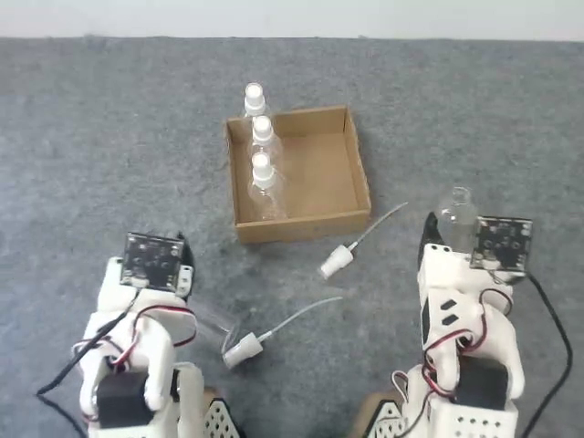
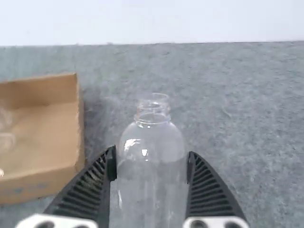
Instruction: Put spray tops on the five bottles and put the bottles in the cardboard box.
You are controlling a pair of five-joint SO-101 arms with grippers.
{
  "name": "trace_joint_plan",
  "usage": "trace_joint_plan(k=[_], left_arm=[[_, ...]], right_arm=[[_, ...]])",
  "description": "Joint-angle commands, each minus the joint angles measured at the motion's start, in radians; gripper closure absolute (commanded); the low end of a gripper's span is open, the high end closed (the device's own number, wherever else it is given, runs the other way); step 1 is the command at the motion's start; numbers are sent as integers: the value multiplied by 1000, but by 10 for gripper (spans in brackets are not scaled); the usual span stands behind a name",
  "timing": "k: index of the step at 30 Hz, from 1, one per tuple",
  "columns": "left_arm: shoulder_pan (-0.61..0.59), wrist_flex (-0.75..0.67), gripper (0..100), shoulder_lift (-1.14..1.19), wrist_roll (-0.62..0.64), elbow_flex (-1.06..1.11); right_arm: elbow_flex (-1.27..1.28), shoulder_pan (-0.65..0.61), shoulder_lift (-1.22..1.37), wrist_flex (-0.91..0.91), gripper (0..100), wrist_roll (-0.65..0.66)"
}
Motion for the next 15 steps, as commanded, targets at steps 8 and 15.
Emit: trace_joint_plan(k=[8, 15], left_arm=[[333, -15, 870, 272, -9, -163], [520, -15, 872, 574, -5, -318]], right_arm=[[-5, 50, -28, -27, 955, -17], [-2, 56, -28, -31, 954, -17]])
